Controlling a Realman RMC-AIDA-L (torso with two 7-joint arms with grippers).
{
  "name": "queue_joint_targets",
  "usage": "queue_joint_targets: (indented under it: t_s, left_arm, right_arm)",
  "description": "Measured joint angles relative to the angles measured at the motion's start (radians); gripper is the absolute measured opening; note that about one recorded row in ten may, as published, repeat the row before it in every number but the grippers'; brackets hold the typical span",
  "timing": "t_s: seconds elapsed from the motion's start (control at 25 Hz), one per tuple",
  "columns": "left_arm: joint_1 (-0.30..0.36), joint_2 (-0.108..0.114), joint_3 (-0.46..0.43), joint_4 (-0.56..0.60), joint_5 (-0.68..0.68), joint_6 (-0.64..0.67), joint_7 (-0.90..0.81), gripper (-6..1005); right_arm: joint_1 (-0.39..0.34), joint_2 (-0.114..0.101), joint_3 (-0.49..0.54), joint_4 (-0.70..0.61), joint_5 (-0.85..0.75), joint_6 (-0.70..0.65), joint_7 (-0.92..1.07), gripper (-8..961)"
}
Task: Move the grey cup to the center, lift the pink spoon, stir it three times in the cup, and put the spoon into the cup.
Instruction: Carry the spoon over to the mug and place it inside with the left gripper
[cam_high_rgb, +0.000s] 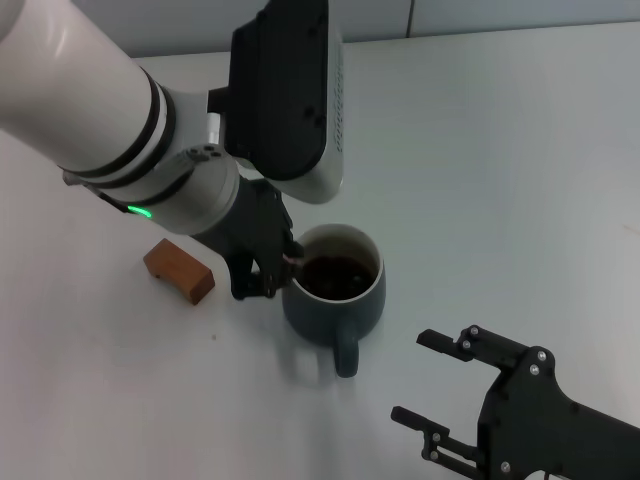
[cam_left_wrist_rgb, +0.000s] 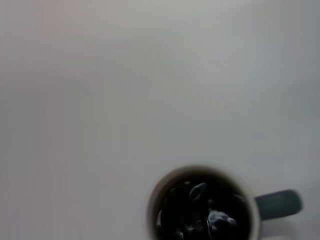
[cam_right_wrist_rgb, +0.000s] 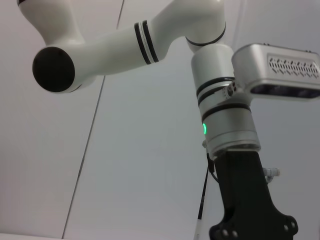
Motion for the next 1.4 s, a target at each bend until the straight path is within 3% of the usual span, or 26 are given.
queue_joint_targets:
  t_s: [0.28,0.6,1.16,1.4]
  left_arm:
    - [-0.014,-0.002,0.009,-0.026,0.016,-0.089,0.0,176]
    - [-0.012,-0.003,0.035,-0.006,-0.055,-0.064,-0.001,193]
    - [-0.013,-0.001,-0.008,-0.016,-0.011,-0.085,-0.007,221]
    - [0.024,0.0,-0.001,0.036,-0.05,-0.105,-0.007,233]
  right_arm:
    - [0.002,0.0,-0.001,0.0,0.0,0.0,0.0,630]
    - [0.0,0.0,-0.002,0.0,0.0,0.0,0.0,630]
    - [0.002,0.0,-0.002,0.001,0.0,-0.001,-0.003,630]
    - [-0.001,0.0,-0.002,0.002,0.0,-0.002,-0.007,630]
